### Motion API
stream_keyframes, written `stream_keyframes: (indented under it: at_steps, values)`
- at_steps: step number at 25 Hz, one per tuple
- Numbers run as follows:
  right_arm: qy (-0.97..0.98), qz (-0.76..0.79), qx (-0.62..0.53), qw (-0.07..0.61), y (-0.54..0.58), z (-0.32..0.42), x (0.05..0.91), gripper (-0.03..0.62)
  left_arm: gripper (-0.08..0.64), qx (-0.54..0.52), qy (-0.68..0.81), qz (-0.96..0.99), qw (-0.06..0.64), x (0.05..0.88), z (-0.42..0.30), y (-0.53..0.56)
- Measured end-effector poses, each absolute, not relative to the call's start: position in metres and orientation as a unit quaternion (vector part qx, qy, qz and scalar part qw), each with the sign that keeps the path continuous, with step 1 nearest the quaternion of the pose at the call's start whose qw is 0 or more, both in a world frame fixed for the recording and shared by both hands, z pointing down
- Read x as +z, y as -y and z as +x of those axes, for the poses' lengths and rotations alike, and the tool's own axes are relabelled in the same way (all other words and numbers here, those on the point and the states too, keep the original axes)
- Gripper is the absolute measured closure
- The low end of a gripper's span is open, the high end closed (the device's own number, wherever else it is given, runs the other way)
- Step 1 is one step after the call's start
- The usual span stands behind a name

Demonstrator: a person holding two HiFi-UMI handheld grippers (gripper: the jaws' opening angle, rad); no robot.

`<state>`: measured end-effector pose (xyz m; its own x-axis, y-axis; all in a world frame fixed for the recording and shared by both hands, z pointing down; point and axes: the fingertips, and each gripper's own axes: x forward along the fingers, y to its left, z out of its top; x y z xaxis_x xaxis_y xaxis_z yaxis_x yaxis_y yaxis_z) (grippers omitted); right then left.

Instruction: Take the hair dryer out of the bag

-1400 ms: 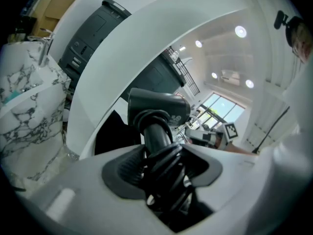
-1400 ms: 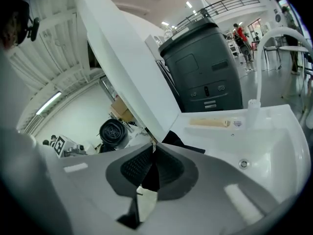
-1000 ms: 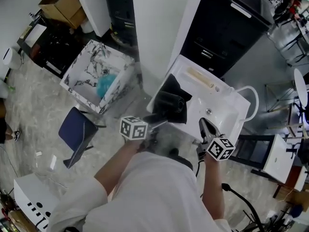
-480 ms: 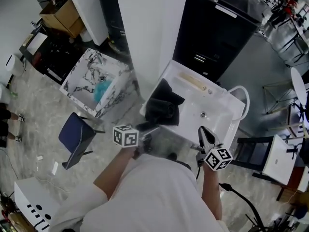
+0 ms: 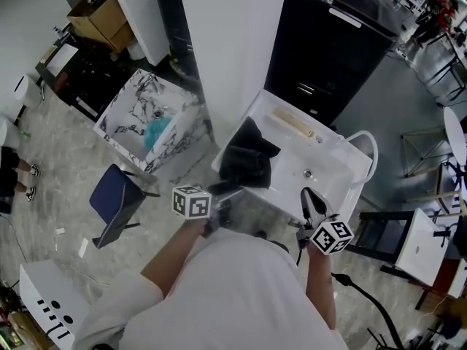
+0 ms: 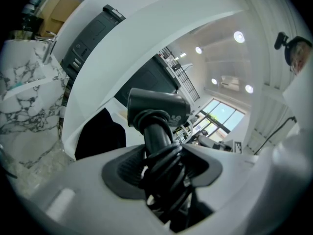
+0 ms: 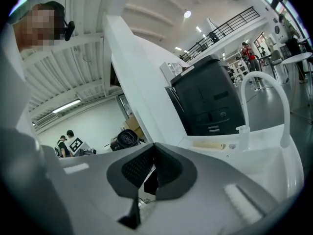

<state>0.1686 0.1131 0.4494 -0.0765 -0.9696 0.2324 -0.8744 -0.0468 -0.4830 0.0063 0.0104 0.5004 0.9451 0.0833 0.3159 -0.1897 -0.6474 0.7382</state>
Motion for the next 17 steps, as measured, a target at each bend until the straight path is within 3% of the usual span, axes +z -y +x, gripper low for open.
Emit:
stream_keyframes:
  at_steps: [17]
  values:
    - [-0.684, -0.661, -0.288, 0.107, -0.105, 0.188, 0.459, 0.588, 0.339, 0.154, 0.043, 0.89, 0.427, 0.502, 0.026, -0.01]
